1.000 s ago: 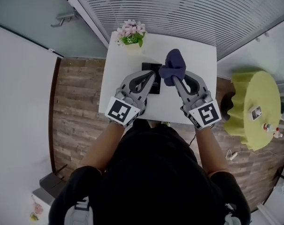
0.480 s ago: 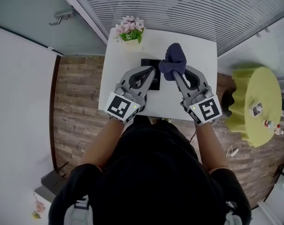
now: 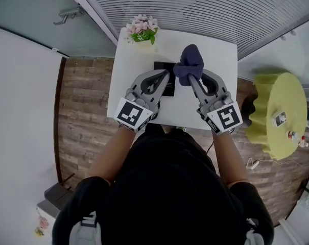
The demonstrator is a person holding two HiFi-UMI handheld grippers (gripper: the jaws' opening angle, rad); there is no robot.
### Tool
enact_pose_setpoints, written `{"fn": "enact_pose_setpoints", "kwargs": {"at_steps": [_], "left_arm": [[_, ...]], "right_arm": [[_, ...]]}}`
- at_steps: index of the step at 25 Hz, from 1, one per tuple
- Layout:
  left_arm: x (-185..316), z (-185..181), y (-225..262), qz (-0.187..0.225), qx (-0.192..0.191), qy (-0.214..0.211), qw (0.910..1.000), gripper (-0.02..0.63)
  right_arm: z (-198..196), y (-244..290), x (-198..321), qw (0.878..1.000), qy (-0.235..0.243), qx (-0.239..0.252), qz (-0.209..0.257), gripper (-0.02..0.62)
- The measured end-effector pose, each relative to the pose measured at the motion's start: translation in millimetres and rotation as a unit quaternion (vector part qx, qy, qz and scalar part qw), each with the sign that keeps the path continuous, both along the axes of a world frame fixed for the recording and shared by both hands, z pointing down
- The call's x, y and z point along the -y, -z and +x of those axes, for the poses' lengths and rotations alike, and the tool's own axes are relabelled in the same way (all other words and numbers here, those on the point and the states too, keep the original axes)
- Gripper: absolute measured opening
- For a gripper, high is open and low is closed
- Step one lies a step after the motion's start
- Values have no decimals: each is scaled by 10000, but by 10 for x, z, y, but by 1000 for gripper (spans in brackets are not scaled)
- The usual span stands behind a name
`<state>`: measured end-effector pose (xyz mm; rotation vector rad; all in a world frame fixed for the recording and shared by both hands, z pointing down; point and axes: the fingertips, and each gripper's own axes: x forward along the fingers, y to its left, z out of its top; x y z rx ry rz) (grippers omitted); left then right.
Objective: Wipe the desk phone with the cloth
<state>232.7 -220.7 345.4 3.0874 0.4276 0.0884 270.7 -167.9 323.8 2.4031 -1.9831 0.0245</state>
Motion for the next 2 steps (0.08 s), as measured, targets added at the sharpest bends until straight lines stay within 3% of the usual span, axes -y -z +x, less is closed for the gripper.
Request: {"fn": "enact_pose_setpoints", "kwargs": {"at_steps": [2], "left_arm": [[1,8,1,30,5,-10,10000,9]], "right_arm": [[-5,-5,6,10000,21,0,-15,61]]}}
